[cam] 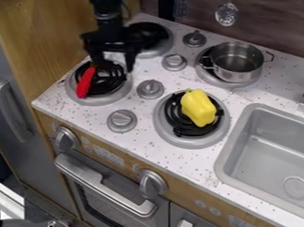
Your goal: Move the red fork to the top left side of the burner
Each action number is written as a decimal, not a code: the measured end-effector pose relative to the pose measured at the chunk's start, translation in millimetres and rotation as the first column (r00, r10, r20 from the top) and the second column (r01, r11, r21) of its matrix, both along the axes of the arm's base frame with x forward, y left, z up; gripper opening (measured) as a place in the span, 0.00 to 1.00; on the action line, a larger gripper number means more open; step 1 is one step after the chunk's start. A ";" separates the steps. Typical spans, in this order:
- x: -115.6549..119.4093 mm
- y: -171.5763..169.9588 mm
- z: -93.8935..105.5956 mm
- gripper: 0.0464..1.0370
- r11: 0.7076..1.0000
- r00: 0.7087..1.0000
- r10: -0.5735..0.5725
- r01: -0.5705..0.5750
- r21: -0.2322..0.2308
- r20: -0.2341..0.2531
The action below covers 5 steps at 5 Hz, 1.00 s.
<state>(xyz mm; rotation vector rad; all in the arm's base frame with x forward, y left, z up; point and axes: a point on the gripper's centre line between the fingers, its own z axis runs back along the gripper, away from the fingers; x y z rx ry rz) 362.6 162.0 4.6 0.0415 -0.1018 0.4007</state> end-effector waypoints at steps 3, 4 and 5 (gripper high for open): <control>-19.1 59.4 -15.0 0.96 0.994 0.992 0.098 -0.094 0.058 -0.075; -17.2 60.2 -35.3 0.96 0.996 0.987 0.091 -0.088 0.033 -0.133; -16.7 60.1 -48.1 0.92 0.996 0.982 0.089 -0.087 0.017 -0.169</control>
